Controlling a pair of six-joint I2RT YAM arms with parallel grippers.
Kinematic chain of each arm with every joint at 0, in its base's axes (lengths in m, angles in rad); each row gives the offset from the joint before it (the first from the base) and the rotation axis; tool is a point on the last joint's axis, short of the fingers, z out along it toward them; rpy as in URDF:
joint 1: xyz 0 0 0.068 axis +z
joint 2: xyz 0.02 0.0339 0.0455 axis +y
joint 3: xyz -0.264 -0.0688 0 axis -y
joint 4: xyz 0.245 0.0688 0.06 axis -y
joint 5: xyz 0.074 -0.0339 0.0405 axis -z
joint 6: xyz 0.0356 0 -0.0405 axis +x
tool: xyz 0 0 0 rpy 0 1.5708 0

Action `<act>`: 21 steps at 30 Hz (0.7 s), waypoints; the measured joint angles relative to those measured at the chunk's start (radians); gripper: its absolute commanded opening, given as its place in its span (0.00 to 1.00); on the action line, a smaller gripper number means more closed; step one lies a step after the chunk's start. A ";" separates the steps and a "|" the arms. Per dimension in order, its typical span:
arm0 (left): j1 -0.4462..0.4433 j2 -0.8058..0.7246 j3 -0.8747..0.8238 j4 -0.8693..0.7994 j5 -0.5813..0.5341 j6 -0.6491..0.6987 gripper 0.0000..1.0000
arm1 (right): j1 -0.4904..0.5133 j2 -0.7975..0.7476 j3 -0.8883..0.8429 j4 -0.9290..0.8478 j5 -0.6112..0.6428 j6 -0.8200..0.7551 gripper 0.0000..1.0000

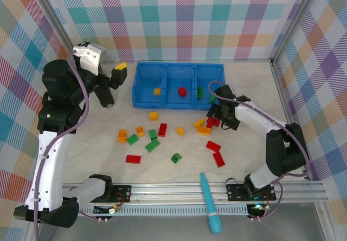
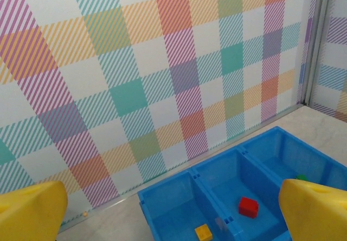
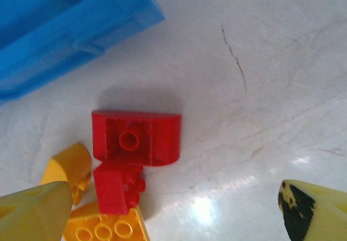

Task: Sort the legos into containers by color
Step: Pick up the lego from the middle-right of the table.

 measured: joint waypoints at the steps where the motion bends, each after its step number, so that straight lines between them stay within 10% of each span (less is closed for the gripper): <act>1: 0.000 -0.002 0.000 0.000 0.000 0.000 1.00 | 0.000 0.012 -0.003 0.021 -0.002 0.005 0.97; 13: 0.000 -0.003 0.000 0.000 -0.002 0.007 1.00 | 0.000 0.191 -0.006 0.153 -0.025 0.031 0.94; 21: 0.000 -0.003 0.000 0.000 -0.012 0.019 1.00 | -0.007 0.227 0.029 0.094 -0.005 0.026 0.75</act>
